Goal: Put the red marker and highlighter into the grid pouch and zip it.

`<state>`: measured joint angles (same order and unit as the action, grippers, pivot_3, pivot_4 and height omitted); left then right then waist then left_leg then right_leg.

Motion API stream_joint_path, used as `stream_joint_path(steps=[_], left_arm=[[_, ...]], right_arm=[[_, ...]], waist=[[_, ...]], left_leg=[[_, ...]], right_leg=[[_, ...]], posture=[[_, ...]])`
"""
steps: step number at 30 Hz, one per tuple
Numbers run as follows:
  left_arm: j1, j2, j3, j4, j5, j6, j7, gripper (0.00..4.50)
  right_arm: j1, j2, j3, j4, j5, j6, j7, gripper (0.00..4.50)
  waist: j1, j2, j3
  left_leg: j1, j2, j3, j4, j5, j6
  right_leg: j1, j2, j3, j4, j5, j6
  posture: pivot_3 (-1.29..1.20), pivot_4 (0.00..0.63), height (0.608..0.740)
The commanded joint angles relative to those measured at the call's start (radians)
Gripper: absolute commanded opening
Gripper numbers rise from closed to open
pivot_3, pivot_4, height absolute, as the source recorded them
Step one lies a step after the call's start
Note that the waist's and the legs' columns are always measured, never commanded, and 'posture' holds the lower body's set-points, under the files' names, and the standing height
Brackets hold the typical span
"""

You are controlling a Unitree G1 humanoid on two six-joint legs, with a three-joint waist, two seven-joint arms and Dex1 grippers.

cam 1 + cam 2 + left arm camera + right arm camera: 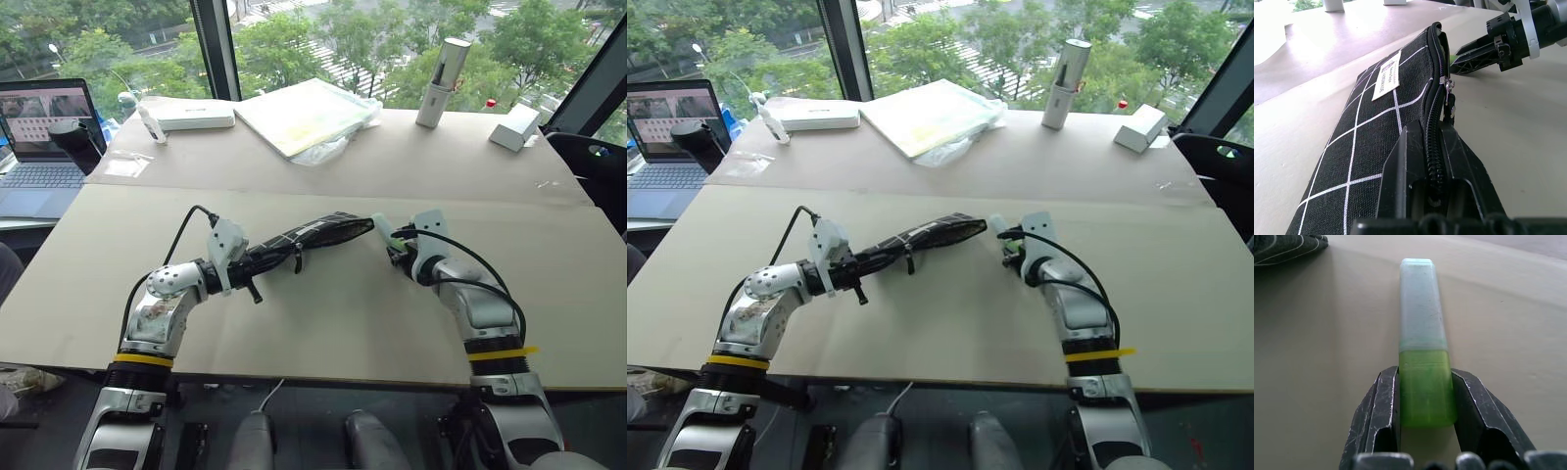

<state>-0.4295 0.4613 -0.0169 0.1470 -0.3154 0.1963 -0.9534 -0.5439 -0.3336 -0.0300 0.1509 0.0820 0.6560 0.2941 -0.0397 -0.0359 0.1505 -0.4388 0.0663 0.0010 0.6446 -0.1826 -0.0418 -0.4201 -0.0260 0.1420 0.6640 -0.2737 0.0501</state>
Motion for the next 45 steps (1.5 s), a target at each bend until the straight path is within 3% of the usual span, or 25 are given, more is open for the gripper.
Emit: stream_joint_path(steps=[1,7,13,31,45], left_arm=[[-0.007,-0.002,0.009,-0.015,-0.008,-0.016,-0.001,0.0],[-0.006,-0.001,0.007,-0.015,-0.009,-0.014,-0.007,0.0],[-0.008,0.0,0.003,-0.015,-0.009,-0.011,-0.013,0.0],[-0.019,0.013,0.009,-0.022,-0.011,0.001,-0.016,0.0],[-0.026,0.019,0.006,-0.017,-0.012,0.005,-0.029,0.0]], right_arm=[[-0.057,-0.126,-0.017,-0.077,-0.026,-0.245,0.099,1.08],[0.032,-0.337,0.041,-0.187,-0.028,-0.603,0.377,1.08],[0.119,-0.437,0.078,-0.236,-0.041,-0.745,0.525,1.08],[0.128,-0.447,0.115,-0.12,-0.158,-0.899,0.527,1.08],[0.008,-0.362,0.183,-0.017,-0.229,-0.923,0.507,1.08]], waist=[[0.0,0.001,0.001],[-0.004,0.002,0.001],[-0.003,0.001,0.001],[0.0,0.001,0.001],[-0.003,0.001,0.001]], left_leg=[[0.0,0.0,0.0,0.0,0.0,0.0],[0.0,0.001,0.0,-0.001,0.0,0.0],[0.0,0.0,0.0,0.0,0.0,0.0],[0.0,0.0,0.0,0.0,0.0,0.0],[0.0,0.0,0.0,0.0,0.0,0.0]], right_leg=[[0.0,0.0,0.0,0.0,0.0,0.0],[0.0,0.0,0.0,-0.001,0.0,0.0],[0.001,0.0,0.0,-0.001,0.0,0.0],[0.001,0.0,0.0,-0.001,0.0,0.0],[0.0,0.0,0.0,-0.001,0.0,0.0]], posture=[[0.0,0.15,0.738],[0.0,0.15,0.738],[0.0,0.15,0.738],[0.0,0.15,0.738],[0.0,0.15,0.738]])
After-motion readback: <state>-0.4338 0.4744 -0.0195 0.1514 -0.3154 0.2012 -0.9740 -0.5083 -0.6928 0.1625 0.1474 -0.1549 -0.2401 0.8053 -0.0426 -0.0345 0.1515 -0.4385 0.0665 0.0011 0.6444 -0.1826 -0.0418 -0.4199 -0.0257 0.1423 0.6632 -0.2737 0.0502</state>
